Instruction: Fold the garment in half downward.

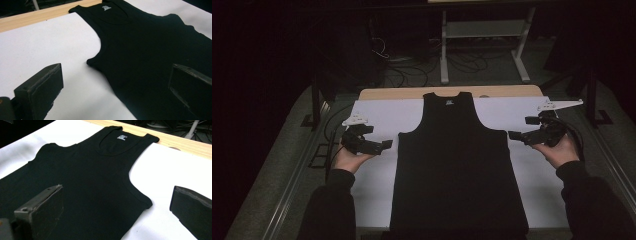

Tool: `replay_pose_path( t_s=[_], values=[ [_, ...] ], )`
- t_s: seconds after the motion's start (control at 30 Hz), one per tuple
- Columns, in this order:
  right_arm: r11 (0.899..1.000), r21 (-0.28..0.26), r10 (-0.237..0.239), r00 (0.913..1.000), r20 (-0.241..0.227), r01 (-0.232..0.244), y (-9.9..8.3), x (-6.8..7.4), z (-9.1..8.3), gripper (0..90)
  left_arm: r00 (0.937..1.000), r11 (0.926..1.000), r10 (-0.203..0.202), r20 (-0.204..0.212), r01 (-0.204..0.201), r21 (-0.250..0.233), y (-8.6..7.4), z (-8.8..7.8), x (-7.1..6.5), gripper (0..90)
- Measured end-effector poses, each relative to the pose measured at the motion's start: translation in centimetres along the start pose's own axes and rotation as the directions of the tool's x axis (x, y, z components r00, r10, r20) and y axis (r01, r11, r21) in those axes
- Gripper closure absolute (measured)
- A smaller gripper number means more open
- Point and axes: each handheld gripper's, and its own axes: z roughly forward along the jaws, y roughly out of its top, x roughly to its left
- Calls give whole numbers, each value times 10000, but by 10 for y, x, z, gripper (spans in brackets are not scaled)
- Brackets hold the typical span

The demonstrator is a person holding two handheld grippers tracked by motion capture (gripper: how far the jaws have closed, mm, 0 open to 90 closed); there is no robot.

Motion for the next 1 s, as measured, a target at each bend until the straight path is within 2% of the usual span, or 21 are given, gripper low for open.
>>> replay_pose_path(
  t_s=[0.07, 0.27, 0.43, 0.6, 1.0],
  values=[
    [9999, 13, 115, 9998, -162, -115, 2, -2, 2, 0, 10000, 10000, -43, 38, 43, 12, 1, 2, 1, 0],
    [9999, -6, 108, 9998, -165, -108, 10, -5, 8, 0, 9999, 9997, -151, 61, 150, 187, 4, 11, 7, 0],
    [9999, 70, 134, 9999, -66, -133, 13, -10, 12, 0, 9998, 9996, -214, 62, 213, 203, 7, 15, 11, 0],
    [9994, 152, 308, 9995, 108, -309, 13, -19, 18, 0, 9987, 9987, -494, 98, 493, 97, 6, 20, 16, 0],
    [9967, 582, 534, 9975, 469, -561, 6, -34, 34, 0, 9958, 9957, -902, 131, 900, 197, 2, 37, 21, 0]
  ],
)
